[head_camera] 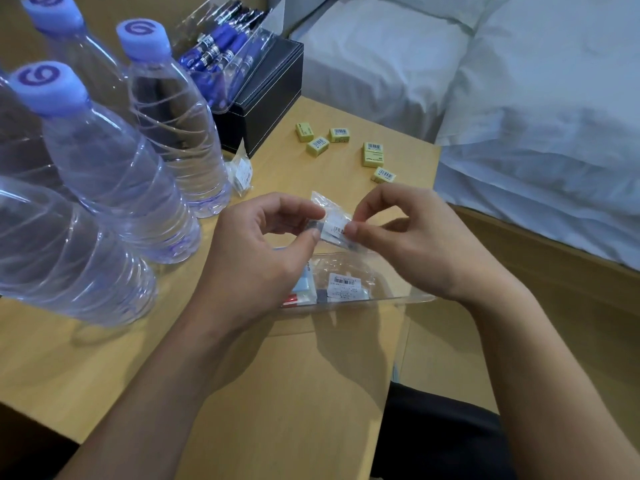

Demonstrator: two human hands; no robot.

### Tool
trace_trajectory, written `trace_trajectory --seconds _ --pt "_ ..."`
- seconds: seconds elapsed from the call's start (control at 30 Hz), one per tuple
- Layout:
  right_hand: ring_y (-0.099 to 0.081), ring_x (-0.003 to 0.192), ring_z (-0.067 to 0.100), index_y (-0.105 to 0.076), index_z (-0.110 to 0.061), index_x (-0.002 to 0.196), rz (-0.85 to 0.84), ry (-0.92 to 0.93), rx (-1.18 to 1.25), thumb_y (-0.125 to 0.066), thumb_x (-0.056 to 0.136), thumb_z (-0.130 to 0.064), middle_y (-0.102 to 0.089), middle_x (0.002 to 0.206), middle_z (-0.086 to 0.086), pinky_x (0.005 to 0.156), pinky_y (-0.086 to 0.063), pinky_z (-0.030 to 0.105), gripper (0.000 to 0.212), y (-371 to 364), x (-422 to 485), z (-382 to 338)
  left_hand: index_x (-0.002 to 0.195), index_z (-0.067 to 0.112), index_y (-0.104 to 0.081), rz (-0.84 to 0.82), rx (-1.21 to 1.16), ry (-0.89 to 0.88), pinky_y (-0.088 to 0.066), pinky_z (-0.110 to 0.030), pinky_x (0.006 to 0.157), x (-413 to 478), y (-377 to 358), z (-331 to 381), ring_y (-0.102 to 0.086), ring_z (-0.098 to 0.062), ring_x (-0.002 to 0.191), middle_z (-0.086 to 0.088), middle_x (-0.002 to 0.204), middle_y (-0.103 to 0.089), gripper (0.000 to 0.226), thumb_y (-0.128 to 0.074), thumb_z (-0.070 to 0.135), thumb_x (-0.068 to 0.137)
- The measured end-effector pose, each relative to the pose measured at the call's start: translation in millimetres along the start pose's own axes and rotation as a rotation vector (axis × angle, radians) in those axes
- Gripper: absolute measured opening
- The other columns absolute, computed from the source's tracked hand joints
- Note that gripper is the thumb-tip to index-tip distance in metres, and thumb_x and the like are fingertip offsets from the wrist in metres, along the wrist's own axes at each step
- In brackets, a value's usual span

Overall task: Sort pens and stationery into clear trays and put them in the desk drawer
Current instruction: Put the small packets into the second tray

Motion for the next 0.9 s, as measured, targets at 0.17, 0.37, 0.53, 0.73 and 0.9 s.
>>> trace_trajectory --seconds 0.17,0.37,0.53,0.73,0.9 --pt "-0.07 0.064 0.014 -0.067 -0.01 0.086 -0.007 -0.172 0.244 -0.08 0.085 -0.018 -0.075 0.076 0.009 0.076 -0.063 0.041 0.015 1.2 0.4 9.9 0.091 0.024 -0.075 -0.03 0.053 -0.016 -0.056 -0.02 0.082 -1.6 -2.7 2.4 -0.071 -0.004 0.089 0.008 0.087 -0.076 0.021 -0.076 0.005 0.083" --pt "-0.06 0.057 0.009 -0.064 -0.016 0.079 -0.034 -0.209 0.137 -0.078 0.085 -0.011 -0.068 0.065 0.007 0.067 -0.057 0.036 0.016 -6.1 2.9 29.6 0.105 0.029 -0.064 -0.039 0.298 -0.073 -0.04 -0.01 0.093 -2.1 -4.1 -5.2 -0.059 -0.008 0.108 0.014 0.102 -0.065 0.024 -0.064 0.027 0.081" --pt "-0.054 0.059 0.011 -0.065 -0.021 0.075 -0.063 -0.207 -0.001 -0.078 0.084 -0.012 -0.062 0.069 -0.002 0.056 -0.048 0.025 0.018 -17.1 5.7 40.1 0.107 0.028 -0.06 -0.047 0.496 -0.055 -0.036 -0.028 0.097 -1.3 -9.3 -8.2 -0.045 -0.001 0.106 0.019 0.103 -0.054 0.022 -0.065 0.021 0.087" --pt "-0.059 0.073 0.008 -0.068 -0.023 0.083 -0.036 -0.108 -0.169 -0.07 0.086 -0.014 -0.066 0.08 -0.007 0.061 -0.047 0.015 0.01 -26.2 3.9 30.6 0.113 0.029 -0.058 -0.095 0.64 -0.075 -0.026 -0.024 0.1 -1.8 -12.4 -12.8 -0.046 -0.005 0.107 0.016 0.113 -0.053 0.028 -0.066 0.027 0.086" --pt "-0.061 0.1 0.012 -0.069 -0.033 0.108 -0.094 -0.083 -0.359 -0.067 0.091 -0.029 -0.065 0.108 -0.008 0.079 -0.051 0.029 0.018 -25.0 -6.0 18.1 0.114 0.03 -0.057 -0.09 0.642 -0.074 -0.026 -0.023 0.1 -1.2 -12.1 -13.8 -0.046 -0.005 0.108 0.016 0.114 -0.053 0.03 -0.065 0.028 0.085"
Point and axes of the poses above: each hand's wrist, its own x-axis towards the middle knuckle, its own y-axis out of the back of the hand, z = x × y, the point moved 4 cm from there along x, towards the middle knuckle
